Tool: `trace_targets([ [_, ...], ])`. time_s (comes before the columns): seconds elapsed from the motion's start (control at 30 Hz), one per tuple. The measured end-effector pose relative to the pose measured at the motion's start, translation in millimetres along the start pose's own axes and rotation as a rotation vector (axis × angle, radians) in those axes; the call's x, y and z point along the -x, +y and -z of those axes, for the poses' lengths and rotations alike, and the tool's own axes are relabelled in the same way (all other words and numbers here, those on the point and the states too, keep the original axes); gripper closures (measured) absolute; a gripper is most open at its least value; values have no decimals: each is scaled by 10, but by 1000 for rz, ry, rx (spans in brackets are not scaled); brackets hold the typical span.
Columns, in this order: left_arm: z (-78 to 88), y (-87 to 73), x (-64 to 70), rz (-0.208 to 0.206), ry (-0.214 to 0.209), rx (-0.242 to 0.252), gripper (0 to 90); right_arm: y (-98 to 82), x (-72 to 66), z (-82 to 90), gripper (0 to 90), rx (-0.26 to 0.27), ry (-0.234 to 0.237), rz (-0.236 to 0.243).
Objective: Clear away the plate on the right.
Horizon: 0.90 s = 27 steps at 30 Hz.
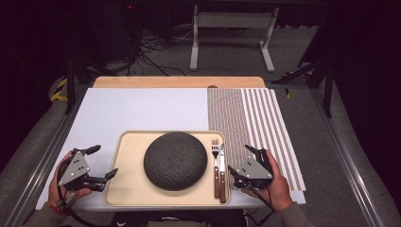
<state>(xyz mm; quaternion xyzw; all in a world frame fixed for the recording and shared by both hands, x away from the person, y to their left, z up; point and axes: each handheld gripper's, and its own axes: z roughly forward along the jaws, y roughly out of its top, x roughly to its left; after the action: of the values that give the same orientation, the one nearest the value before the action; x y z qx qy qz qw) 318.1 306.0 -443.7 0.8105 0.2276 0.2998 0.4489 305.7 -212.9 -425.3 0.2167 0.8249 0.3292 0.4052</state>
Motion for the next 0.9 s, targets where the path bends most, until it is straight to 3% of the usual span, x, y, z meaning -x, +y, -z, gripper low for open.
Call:
trace_targets([
  [0.43,-13,1,0,4,0,-11,57,-210,77,51,143,-9,-16,-51],
  [0.53,-20,-2,-8,4,-3,-13,57,-283,75,64,146,-18,-16,-85],
  [0.63,-18,1,-1,1,-1,-12,57,-347,78,84,145,-2,-2,-107],
  [0.67,-16,1,2,5,0,-11,57,-400,93,89,142,10,-4,-144],
  [0.83,-26,-3,17,13,-2,-15,58,-454,95,68,138,16,-19,-161],
  [0.9,-23,-1,14,-3,1,-20,58,-448,101,66,136,35,-15,-171],
])
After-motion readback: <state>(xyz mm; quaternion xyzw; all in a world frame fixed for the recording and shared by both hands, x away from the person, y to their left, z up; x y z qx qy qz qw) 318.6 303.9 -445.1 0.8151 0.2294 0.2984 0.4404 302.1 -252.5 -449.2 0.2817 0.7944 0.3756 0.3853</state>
